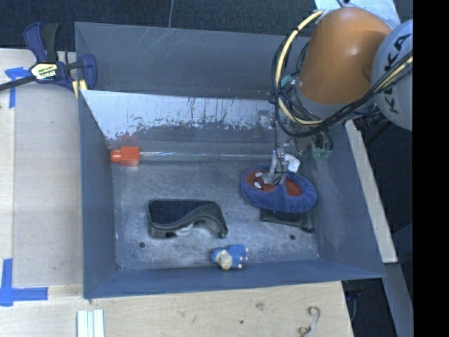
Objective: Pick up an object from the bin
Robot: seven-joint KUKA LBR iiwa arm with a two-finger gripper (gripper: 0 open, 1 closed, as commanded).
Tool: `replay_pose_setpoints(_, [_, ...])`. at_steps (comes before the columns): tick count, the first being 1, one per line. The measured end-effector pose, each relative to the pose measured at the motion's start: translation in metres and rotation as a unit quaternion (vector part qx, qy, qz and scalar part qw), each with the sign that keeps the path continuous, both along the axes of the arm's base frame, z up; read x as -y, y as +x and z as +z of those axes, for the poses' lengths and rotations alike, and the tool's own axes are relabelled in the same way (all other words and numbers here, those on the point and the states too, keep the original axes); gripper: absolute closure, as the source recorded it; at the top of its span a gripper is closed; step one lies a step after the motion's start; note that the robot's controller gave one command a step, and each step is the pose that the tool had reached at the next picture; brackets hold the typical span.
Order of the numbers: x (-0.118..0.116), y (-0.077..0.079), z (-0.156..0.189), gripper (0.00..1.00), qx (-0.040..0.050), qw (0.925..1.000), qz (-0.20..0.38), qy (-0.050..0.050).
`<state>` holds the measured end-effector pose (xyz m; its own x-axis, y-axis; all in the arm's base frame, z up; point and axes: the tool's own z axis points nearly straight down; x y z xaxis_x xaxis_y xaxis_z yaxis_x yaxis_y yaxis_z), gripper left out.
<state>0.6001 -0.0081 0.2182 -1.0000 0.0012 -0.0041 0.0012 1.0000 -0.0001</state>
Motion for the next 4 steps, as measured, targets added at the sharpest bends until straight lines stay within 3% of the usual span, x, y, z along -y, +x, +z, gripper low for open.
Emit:
replay_pose_setpoints(1, [0.082, -0.003, -0.058, 0.00, -0.0029, 0.9944, -0.106, -0.001])
replay_pose_setpoints(2, [0.058, -0.032, -0.137, 0.00, -0.0020, 0.9929, -0.119, 0.000])
replay_pose_setpoints(3, [0.059, -0.029, -0.129, 1.00, 0.0031, 0.9929, -0.119, 0.000])
replay_pose_setpoints(4, [0.076, -0.021, -0.005, 1.00, 0.0044, 0.9901, -0.140, 0.000])
